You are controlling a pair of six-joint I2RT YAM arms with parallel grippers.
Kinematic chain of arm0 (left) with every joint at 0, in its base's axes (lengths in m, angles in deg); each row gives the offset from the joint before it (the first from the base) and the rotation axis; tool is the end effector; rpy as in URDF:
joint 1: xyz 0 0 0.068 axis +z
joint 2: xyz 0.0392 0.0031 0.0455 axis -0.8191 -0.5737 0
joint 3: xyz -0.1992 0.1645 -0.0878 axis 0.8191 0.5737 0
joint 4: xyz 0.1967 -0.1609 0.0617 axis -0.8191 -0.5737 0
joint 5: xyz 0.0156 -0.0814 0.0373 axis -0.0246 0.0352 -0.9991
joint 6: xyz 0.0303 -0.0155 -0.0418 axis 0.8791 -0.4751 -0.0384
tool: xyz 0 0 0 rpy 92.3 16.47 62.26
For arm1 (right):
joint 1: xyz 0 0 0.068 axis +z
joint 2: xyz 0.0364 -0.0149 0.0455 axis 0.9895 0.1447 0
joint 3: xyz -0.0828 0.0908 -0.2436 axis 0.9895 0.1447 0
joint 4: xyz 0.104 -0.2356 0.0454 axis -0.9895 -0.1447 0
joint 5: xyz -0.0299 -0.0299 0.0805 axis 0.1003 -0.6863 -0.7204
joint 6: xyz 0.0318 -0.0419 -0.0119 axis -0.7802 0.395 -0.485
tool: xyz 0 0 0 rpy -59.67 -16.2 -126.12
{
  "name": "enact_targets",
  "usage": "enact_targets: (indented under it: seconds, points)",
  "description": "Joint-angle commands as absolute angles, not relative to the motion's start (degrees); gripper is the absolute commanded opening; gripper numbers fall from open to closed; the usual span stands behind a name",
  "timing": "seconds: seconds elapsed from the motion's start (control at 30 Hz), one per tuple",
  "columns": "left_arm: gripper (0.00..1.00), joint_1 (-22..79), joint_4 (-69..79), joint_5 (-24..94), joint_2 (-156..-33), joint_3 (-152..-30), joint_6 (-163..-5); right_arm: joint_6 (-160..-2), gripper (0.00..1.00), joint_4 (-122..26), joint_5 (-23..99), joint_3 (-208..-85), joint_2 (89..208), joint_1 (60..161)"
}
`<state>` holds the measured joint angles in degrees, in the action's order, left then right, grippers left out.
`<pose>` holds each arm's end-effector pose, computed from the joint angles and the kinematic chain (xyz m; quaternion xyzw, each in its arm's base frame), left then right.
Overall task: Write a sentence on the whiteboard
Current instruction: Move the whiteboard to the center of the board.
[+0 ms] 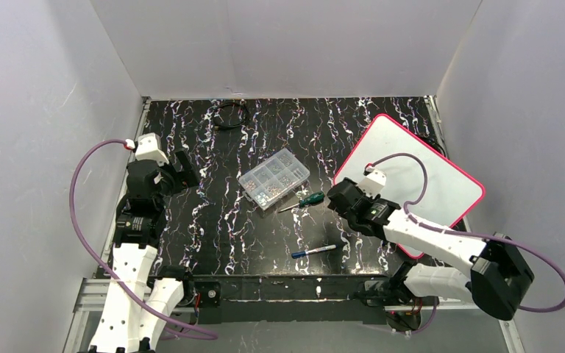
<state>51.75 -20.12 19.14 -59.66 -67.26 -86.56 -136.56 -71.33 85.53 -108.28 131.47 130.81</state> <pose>0.1583 -0.0044 0.3494 -0.1145 0.7842 -0.0410 0.6084 0.1581 0.1477 0.2168 0.2172 0.8656 0.0816 0.4438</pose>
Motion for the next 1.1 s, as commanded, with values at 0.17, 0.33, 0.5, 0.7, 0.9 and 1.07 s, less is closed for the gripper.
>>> enact_targets:
  seconds: [0.17,0.33,0.5,0.7,0.9,1.07]
  points:
    - [0.98,51.4,-20.1,19.3,-58.5,-67.5,-86.9,-151.4,0.67,-68.2,95.0,-105.8,137.9,131.4]
    - [0.98,50.9,-20.2,18.9,-58.5,-67.5,-86.8,-153.3,0.65,-71.2,97.5,-108.7,144.7,131.4]
    - [0.98,50.3,-20.2,18.8,-58.6,-67.5,-86.7,-154.2,0.62,-70.5,98.5,-108.9,147.7,131.2]
    - [0.98,50.0,-20.3,18.8,-58.8,-67.5,-86.7,-153.0,0.6,-68.7,98.5,-108.8,150.4,130.0]
    - [0.98,49.9,-20.3,18.7,-59.1,-67.5,-86.7,-150.1,0.49,-65.3,97.8,-107.1,150.8,127.4]
    - [0.98,50.0,-20.3,18.8,-59.4,-67.5,-86.7,-145.6,0.31,-62.0,97.3,-106.6,151.2,126.5]
